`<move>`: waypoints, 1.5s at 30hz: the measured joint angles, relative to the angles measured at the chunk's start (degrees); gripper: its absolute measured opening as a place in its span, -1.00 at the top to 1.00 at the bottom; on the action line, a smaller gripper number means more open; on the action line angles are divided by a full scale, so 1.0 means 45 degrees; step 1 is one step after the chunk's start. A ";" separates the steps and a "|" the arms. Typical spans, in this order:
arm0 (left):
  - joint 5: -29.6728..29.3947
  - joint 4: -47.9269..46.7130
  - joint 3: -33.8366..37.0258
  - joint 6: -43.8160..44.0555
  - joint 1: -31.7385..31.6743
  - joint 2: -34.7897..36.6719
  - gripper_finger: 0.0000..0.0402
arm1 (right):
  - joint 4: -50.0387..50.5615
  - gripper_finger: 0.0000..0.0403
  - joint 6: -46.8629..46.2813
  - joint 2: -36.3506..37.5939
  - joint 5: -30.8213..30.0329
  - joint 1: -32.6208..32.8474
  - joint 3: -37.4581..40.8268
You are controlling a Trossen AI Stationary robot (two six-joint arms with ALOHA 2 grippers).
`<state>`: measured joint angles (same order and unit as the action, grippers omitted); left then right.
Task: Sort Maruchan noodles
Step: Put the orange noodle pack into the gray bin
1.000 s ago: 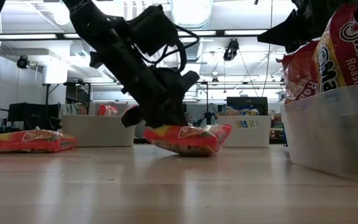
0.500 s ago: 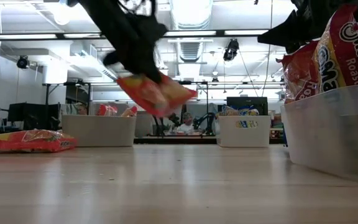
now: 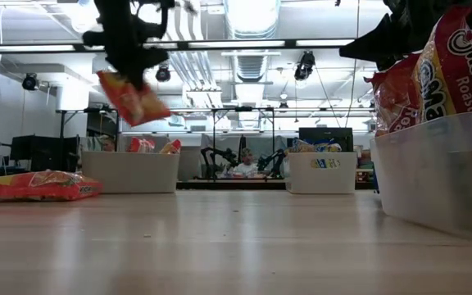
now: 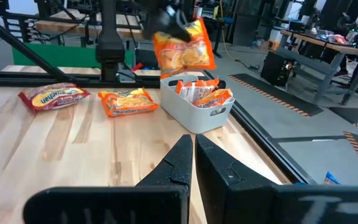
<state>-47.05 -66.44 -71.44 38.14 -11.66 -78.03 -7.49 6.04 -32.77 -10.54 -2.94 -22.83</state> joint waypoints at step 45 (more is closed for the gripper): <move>0.2018 -0.0543 0.0665 -0.0895 -0.4207 -0.5546 0.81 | 0.0010 0.96 0.0228 0.0000 -0.0001 -0.0020 0.0000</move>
<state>-37.97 -68.88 -68.45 34.11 -30.59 -102.99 -7.44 7.07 -32.77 -10.55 -3.03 -22.83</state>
